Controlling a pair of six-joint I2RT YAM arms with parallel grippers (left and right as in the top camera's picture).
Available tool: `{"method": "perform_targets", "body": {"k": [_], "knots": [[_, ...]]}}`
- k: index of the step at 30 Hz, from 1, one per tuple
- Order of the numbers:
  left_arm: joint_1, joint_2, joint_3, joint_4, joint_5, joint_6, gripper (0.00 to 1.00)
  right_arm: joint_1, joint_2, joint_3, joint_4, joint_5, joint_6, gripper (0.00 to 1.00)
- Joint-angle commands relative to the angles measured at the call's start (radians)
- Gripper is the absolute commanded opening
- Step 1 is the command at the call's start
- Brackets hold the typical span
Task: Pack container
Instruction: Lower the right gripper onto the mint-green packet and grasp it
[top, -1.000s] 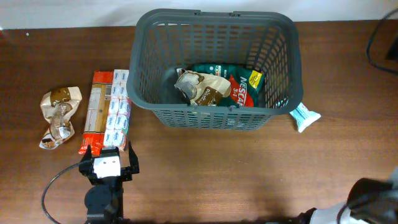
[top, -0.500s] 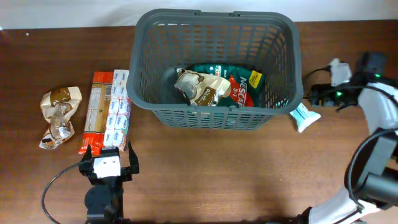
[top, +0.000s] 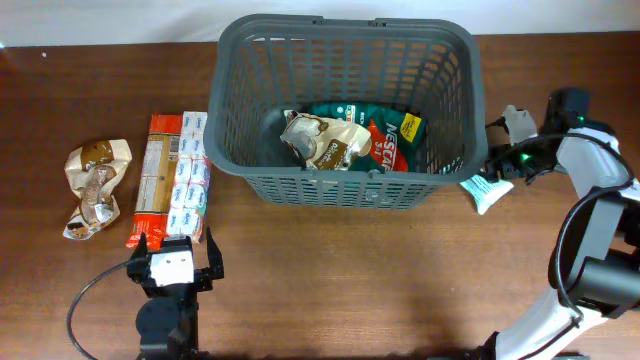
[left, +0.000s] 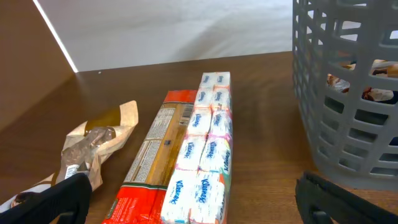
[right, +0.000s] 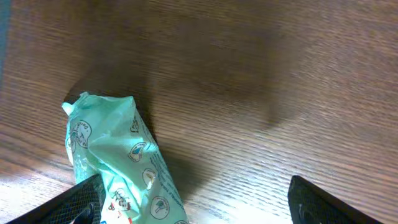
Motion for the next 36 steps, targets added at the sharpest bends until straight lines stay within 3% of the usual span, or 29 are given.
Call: {"method": "perform_targets", "body": {"k": [1,10,13,18,23,26,32,36], "knots": [[-0.003,-0.006,-0.005,0.003,-0.011,0.016,0.99,0.04,0.045,-0.021,-0.025,0.055,-0.028,0.91],[-0.003,-0.006,-0.005,0.003,-0.011,0.016,0.99,0.045,0.046,-0.081,-0.025,0.074,-0.028,0.82],[-0.003,-0.006,-0.005,0.003,-0.011,0.016,0.99,0.045,0.046,-0.086,-0.026,0.074,-0.027,0.69],[-0.003,-0.006,-0.005,0.003,-0.011,0.016,0.99,0.046,0.046,-0.087,-0.031,0.074,-0.006,0.59],[-0.003,-0.006,-0.005,0.003,-0.011,0.016,0.99,0.047,0.046,-0.117,-0.047,0.069,0.003,0.61],[-0.003,-0.006,-0.005,0.003,-0.011,0.016,0.99,0.047,0.046,-0.132,-0.047,0.053,0.003,0.71],[-0.003,-0.006,-0.005,0.003,-0.011,0.016,0.99,0.046,0.046,-0.131,-0.043,0.021,0.002,0.75],[-0.003,-0.006,-0.005,0.003,-0.011,0.016,0.99,0.046,0.046,-0.131,-0.038,0.012,0.002,0.71]]}}
